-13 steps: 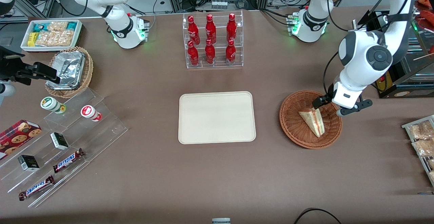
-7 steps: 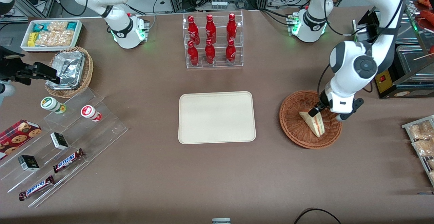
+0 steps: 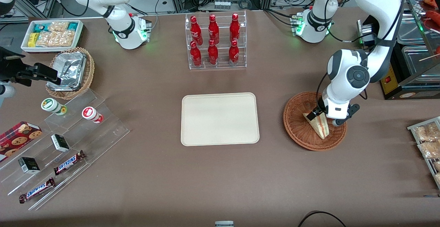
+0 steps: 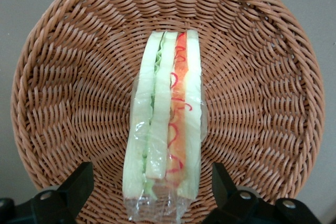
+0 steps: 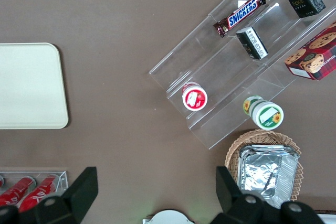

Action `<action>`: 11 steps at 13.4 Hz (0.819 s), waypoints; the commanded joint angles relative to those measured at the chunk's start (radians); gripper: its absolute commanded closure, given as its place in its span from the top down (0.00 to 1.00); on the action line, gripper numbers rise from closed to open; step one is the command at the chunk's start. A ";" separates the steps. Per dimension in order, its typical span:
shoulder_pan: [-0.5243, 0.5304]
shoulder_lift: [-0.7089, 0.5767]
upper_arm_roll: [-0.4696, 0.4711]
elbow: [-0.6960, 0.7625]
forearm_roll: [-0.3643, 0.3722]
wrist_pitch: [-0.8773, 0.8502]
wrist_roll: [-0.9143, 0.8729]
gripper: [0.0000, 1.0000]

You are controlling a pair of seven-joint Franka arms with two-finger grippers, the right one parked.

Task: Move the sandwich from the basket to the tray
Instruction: 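Lower the left gripper and close it on the wrapped sandwich, then lift the sandwich and carry it with the left gripper over the cream tray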

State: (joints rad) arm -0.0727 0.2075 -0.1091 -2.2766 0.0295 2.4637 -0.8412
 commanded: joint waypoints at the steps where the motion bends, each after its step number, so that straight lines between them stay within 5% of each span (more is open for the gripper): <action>1: -0.001 0.015 0.000 0.016 0.018 0.004 0.025 0.00; 4: 0.002 0.013 0.002 0.067 0.018 -0.040 0.085 0.00; 7: -0.012 0.044 -0.006 0.263 0.016 -0.311 0.115 0.00; 11: -0.128 0.050 -0.011 0.353 0.013 -0.420 0.134 0.00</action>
State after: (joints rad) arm -0.1463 0.2298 -0.1198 -1.9681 0.0354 2.0715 -0.7232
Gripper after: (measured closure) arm 0.859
